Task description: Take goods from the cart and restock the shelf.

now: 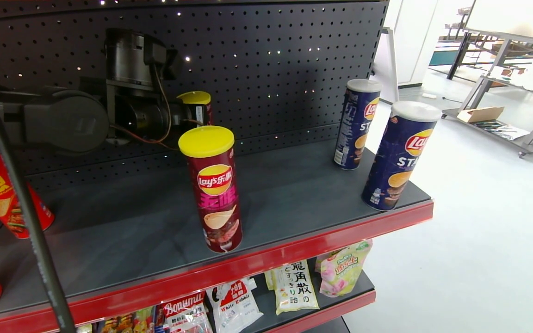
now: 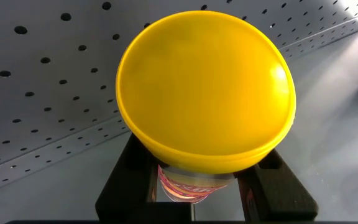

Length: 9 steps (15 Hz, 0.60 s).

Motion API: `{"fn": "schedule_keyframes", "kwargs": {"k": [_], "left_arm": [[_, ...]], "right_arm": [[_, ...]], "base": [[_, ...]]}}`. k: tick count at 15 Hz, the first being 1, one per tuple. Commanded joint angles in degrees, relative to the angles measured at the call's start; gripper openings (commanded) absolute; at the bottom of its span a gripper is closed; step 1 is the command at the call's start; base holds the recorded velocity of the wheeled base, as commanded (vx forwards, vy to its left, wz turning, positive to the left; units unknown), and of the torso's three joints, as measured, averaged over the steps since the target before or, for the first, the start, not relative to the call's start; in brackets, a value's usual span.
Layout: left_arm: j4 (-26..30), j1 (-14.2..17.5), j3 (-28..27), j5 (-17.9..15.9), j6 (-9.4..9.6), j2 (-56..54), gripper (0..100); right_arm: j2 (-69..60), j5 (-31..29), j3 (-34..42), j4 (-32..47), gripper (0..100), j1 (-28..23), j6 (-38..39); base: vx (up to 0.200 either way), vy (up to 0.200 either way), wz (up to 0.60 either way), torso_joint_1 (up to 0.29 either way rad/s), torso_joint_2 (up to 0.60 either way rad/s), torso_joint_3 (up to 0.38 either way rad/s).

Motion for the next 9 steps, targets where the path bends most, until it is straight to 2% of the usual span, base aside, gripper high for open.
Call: {"fn": "schedule_keyframes", "kwargs": {"k": [1,3,4,6,7,9], "left_arm": [[0.0,0.0,0.1,0.0,-0.01,0.1,0],[-0.1,0.0,0.2,1.5,-0.01,0.6,0],[-0.1,-0.3,0.2,1.8,-0.36,0.6,100],[0.0,-0.6,0.2,1.8,-0.63,0.6,100],[0.1,-0.8,0.2,1.8,-1.68,0.5,100],[0.2,-0.9,0.3,1.9,-2.38,0.2,100]], "right_arm": [[0.0,0.0,0.0,0.0,100,0.1,0.0],[0.0,0.0,0.0,0.0,100,0.1,0.0],[0.0,0.0,0.0,0.0,100,0.1,0.0],[0.0,0.0,0.0,0.0,100,0.1,0.0],[0.0,0.0,0.0,0.0,100,0.1,0.0],[0.0,0.0,0.0,0.0,100,0.1,0.0]], "base": [[0.0,0.0,0.0,0.0,0.0,0.0],[0.0,0.0,0.0,0.0,0.0,0.0],[0.0,0.0,0.0,0.0,0.0,0.0],[0.0,0.0,0.0,0.0,0.0,0.0],[0.0,0.0,0.0,0.0,0.0,0.0],[0.0,0.0,0.0,0.0,0.0,0.0]]}}
